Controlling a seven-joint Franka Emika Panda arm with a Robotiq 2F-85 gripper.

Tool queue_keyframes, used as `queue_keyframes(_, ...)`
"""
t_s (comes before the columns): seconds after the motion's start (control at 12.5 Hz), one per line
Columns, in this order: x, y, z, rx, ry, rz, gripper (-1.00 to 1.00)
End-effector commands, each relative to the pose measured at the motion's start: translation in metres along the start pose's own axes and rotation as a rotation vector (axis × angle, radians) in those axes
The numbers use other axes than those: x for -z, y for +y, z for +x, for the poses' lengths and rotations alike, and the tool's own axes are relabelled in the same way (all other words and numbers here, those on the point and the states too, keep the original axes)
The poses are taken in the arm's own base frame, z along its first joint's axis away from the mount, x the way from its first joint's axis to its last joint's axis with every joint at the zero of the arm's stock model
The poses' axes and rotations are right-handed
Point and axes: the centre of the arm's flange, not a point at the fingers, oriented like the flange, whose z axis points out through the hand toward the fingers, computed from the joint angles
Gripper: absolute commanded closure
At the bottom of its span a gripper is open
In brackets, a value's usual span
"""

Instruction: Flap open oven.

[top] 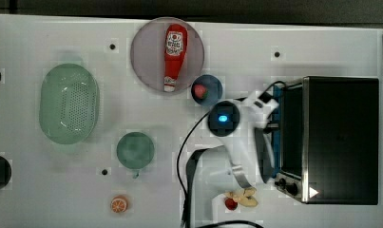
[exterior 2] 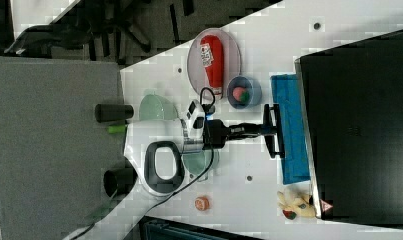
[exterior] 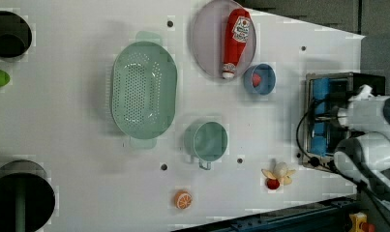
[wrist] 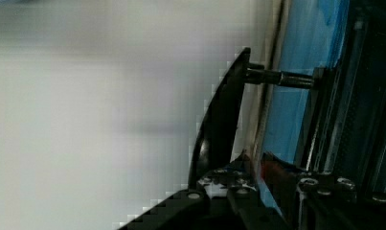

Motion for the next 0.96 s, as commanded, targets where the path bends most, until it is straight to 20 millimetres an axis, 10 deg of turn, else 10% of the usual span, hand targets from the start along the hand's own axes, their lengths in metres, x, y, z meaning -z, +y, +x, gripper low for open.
queue_keyframes(0.08, -0.018, -0.047, 0.005, -0.15, -0.029, -0.044, 0.65)
queue_keyframes(0.56, -0.067, -0.134, 0.014, -0.168, -0.003, -0.231, 0.65)
queue_keyframes(0.96, -0.069, -0.149, 0.021, -0.148, 0.025, -0.2, 0.65)
